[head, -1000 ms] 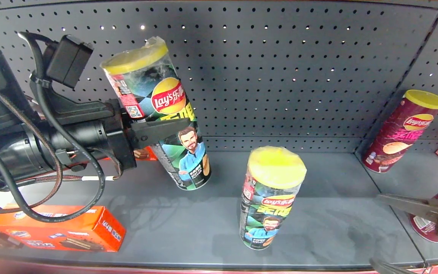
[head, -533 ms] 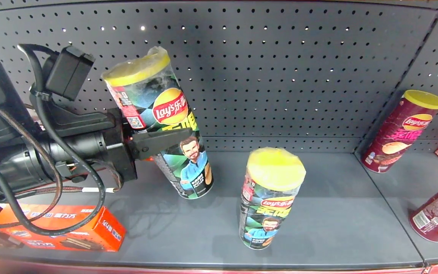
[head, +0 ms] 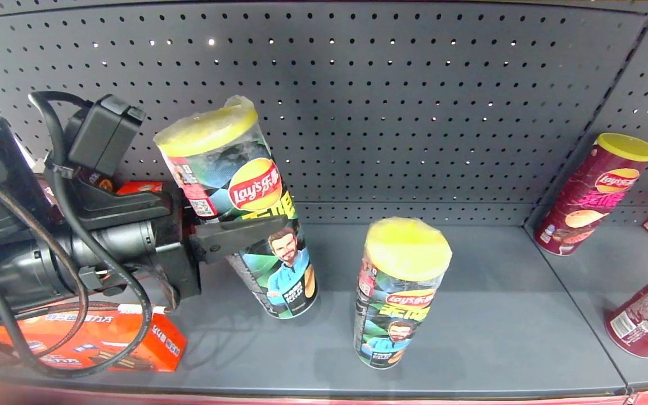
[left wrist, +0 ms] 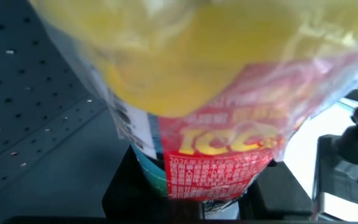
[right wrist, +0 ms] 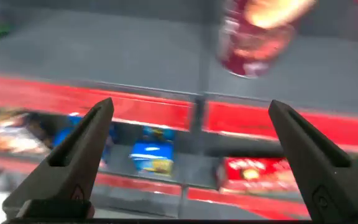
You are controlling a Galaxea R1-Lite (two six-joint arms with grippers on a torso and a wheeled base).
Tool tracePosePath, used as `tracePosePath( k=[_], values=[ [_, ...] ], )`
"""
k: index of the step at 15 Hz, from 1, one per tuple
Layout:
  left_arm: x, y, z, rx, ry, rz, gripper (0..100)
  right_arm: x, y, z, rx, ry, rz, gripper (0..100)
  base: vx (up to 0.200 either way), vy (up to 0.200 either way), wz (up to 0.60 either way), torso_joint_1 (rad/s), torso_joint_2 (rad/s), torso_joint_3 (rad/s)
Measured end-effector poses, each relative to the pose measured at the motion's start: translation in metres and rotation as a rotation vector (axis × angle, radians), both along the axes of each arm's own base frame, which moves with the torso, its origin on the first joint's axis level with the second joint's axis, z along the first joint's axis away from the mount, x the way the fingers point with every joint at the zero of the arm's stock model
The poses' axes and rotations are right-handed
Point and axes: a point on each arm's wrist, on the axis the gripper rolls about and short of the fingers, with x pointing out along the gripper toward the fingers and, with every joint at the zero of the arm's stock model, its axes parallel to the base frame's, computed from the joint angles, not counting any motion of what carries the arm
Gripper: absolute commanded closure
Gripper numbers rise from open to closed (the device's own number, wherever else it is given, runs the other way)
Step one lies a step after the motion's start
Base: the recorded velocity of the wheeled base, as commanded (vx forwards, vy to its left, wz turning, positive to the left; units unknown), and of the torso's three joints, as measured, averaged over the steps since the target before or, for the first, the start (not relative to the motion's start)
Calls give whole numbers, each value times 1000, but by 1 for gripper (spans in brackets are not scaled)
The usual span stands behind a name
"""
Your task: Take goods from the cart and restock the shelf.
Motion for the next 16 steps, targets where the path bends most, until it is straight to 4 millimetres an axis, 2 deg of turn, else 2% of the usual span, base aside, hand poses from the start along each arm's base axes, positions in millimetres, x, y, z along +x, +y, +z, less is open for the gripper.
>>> tracePosePath(
  k=[6, 10, 16],
  values=[
    [-13, -7, 0, -14, -26, -75, 100, 7, 5, 0, -15, 92, 84, 0, 0, 0, 0, 0, 0, 0],
    [-17, -7, 2, -19, -33, -82, 100, 0, 4, -2, 32, -55, 194, 0, 0, 0, 0, 0, 0, 0],
    [-20, -8, 6, -22, -40, -97, 100, -2, 3, -10, 52, -71, 230, 0, 0, 0, 0, 0, 0, 0]
  ],
)
